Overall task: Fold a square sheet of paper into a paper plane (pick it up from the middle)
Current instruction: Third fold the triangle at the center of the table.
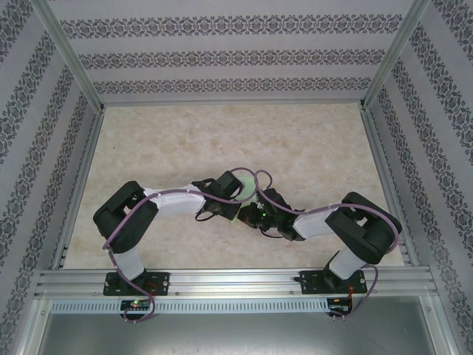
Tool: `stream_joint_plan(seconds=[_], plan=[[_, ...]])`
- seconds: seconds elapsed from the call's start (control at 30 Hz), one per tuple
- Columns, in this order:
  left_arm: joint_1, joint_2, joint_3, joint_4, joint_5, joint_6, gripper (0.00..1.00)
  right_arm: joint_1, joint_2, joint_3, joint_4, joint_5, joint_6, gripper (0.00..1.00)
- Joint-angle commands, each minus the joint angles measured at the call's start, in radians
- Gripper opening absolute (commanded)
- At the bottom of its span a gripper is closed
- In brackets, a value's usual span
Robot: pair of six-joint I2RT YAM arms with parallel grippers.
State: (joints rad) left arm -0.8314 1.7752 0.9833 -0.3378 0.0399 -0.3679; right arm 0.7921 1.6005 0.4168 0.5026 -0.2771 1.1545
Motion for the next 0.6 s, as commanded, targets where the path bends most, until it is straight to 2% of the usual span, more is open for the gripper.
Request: stream_joint_plan(seconds=[0.0, 0.33, 0.57], plan=[[0.010, 0.035, -0.001, -0.047, -0.018, -0.009, 0.02, 0.015, 0.032, 0.011, 0.078, 0.012, 0.014, 0.05], [0.010, 0.038, -0.004, -0.052, -0.027, -0.010, 0.02, 0.020, 0.144, 0.028, 0.024, 0.019, 0.038, 0.04], [0.010, 0.030, -0.014, -0.054, -0.034, -0.014, 0.01, 0.028, 0.029, 0.010, 0.001, 0.026, 0.032, 0.05]])
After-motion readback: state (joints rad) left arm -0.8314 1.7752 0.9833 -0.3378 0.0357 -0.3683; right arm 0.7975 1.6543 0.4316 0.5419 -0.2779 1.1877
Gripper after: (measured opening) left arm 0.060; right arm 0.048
